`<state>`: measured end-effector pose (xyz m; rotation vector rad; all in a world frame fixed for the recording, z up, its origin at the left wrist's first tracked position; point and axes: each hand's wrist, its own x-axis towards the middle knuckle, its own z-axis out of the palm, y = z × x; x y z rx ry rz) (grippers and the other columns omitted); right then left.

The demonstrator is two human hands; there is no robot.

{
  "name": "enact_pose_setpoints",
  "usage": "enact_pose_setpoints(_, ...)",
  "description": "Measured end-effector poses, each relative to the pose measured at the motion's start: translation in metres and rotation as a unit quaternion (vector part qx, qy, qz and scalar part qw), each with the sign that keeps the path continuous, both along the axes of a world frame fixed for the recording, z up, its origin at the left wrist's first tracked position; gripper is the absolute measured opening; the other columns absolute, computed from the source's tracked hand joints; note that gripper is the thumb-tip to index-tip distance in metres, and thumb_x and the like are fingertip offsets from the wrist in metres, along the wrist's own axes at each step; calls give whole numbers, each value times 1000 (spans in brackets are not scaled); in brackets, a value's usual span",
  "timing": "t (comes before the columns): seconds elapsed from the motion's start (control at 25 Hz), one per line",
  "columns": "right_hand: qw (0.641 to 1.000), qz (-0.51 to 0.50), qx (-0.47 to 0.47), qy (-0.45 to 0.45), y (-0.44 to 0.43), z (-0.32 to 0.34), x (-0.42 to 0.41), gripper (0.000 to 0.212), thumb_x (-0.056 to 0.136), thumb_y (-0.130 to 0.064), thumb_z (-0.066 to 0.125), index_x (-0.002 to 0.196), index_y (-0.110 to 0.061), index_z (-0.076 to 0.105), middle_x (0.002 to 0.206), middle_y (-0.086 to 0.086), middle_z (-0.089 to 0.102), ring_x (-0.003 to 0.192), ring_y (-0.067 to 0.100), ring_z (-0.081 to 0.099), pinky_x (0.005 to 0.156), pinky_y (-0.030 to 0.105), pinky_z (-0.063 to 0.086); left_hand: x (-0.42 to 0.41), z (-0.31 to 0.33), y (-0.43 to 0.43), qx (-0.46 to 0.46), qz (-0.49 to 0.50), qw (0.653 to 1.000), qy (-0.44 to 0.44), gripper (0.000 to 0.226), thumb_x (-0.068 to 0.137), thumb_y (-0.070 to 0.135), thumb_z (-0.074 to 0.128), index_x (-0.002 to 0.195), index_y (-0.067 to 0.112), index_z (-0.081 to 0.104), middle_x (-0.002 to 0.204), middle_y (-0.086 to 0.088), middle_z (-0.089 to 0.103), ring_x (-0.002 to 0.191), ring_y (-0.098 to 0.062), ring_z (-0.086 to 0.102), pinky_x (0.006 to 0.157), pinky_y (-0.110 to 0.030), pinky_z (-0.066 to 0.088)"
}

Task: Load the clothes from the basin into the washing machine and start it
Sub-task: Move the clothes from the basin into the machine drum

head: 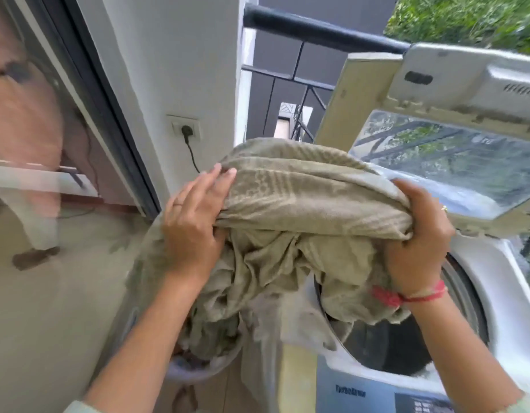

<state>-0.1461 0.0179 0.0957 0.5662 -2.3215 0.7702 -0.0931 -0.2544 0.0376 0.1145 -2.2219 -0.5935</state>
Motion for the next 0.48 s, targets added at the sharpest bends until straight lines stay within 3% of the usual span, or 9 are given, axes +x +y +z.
enact_pose_setpoints(0.12,989,-10,10,-146,35,-15,-11,44,72,-9,49,111,-31,55,92,1,67,87,30,65,69,31,43,-17,26,27,-85,-66,989,-100,70,70,-10,49,132,23,54,126,-8,62,100,-31,65,81,-42,47)
enact_pose_setpoints(0.16,990,-17,-6,-141,49,-6,-12,43,72,-14,48,111,-29,58,93,1,67,88,29,66,69,31,44,-17,28,37,-95,-95,983,-128,70,67,-6,46,130,24,55,121,-6,64,93,-30,67,76,-40,48)
enact_pose_setpoints(0.28,996,-63,1,56,88,45,-8,33,83,-17,56,114,-13,64,99,12,69,89,27,62,74,33,44,-12,51,76,-110,-120,983,-87,60,72,6,40,126,23,60,113,1,67,82,-25,67,71,-32,44)
enact_pose_setpoints(0.36,982,-117,-20,147,113,63,0,28,89,-23,56,113,-11,65,95,15,68,86,26,60,74,31,44,-12,70,113,-105,-136,985,-24,56,73,7,43,122,24,62,114,5,67,88,-20,65,75,-31,41)
enact_pose_setpoints(0.44,972,-187,-37,135,143,34,-9,28,89,-21,54,114,-12,62,95,16,67,85,29,59,73,34,43,-24,75,152,-109,-134,985,-13,58,72,5,43,124,24,60,119,5,64,100,-17,62,81,-32,41)
enact_pose_setpoints(0.48,974,-210,-3,87,160,10,-13,31,85,-16,52,115,-16,59,96,16,66,86,32,59,71,36,44,-30,65,170,-141,-136,978,-72,59,74,7,42,129,24,55,126,4,60,108,-17,59,86,-34,40)
